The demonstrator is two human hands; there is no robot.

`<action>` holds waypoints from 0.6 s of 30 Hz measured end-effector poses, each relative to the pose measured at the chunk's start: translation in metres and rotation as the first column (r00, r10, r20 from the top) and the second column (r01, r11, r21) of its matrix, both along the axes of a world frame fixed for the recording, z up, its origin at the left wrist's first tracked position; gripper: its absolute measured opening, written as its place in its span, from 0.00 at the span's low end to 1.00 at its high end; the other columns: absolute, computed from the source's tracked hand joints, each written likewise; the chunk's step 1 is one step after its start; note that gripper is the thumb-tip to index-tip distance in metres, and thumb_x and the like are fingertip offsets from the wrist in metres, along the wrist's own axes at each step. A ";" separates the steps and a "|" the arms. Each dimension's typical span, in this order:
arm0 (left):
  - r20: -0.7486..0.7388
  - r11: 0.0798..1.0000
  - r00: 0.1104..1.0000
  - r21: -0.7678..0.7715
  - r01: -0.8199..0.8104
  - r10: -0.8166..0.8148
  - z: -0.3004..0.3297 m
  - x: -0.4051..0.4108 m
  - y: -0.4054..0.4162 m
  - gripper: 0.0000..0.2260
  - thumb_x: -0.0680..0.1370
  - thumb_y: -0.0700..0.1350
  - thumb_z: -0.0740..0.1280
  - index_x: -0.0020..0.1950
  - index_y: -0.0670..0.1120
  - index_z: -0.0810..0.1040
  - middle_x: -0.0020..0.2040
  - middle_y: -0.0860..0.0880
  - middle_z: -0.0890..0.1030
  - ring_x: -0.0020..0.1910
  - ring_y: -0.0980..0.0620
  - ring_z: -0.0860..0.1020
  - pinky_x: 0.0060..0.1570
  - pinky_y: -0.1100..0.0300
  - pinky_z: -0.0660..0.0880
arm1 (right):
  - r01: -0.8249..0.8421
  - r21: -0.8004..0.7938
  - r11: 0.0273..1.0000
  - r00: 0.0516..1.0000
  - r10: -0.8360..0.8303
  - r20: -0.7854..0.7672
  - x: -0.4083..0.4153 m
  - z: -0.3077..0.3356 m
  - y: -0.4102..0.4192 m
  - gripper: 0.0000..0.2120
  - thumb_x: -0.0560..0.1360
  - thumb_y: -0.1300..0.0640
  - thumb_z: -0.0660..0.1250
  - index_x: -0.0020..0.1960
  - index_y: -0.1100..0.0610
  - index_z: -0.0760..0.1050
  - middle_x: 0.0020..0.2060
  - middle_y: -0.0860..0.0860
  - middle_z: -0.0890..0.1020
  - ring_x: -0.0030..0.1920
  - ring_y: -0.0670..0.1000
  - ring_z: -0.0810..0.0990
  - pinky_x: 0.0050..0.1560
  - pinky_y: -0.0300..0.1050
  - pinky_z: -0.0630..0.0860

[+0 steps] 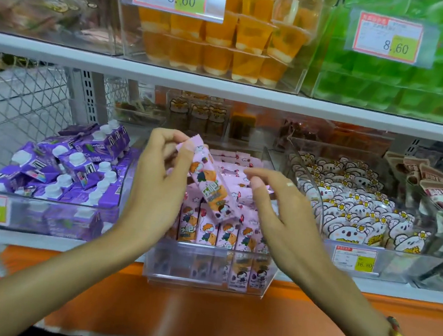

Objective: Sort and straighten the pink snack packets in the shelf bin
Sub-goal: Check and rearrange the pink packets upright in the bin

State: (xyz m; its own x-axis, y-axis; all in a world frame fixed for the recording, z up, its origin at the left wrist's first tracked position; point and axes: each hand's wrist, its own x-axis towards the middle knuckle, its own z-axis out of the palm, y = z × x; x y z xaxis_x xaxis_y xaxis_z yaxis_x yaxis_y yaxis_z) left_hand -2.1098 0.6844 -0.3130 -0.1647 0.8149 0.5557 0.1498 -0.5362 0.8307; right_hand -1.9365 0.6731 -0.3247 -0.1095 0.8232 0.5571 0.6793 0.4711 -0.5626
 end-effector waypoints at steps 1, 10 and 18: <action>0.004 0.999 0.999 -0.035 0.032 -0.032 -0.002 0.002 -0.003 0.04 0.82 0.42 0.59 0.48 0.49 0.70 0.37 0.54 0.78 0.32 0.65 0.74 0.35 0.67 0.72 | -0.050 -0.082 0.995 0.997 0.046 -0.055 -0.006 0.000 -0.002 0.20 0.78 0.39 0.53 0.62 0.45 0.73 0.51 0.34 0.75 0.52 0.38 0.73 0.52 0.26 0.67; 0.175 0.935 0.949 -0.197 0.294 -0.261 -0.008 -0.002 -0.006 0.06 0.80 0.43 0.63 0.55 0.50 0.78 0.53 0.54 0.82 0.51 0.60 0.81 0.43 0.67 0.79 | -0.297 -0.366 0.882 0.879 0.103 -0.465 -0.017 0.001 0.001 0.10 0.80 0.51 0.59 0.56 0.51 0.77 0.48 0.46 0.83 0.50 0.45 0.81 0.48 0.33 0.76; -0.178 0.961 0.956 -0.196 0.197 -0.233 -0.027 0.003 -0.005 0.12 0.74 0.43 0.71 0.47 0.61 0.77 0.43 0.63 0.80 0.45 0.62 0.80 0.40 0.64 0.77 | -0.415 -0.422 0.806 0.688 -0.026 -0.726 -0.015 -0.006 0.007 0.12 0.81 0.52 0.59 0.55 0.57 0.77 0.39 0.47 0.86 0.40 0.42 0.84 0.41 0.31 0.77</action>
State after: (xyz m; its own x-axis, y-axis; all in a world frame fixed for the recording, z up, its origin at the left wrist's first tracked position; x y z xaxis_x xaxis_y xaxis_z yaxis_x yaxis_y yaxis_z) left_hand -2.1065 0.6797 -0.3396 0.1234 0.9056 0.4059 0.2170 -0.4237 0.8794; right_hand -1.9519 0.6804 -0.3303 -0.0854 0.9958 0.0344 -0.0637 0.0290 -0.9975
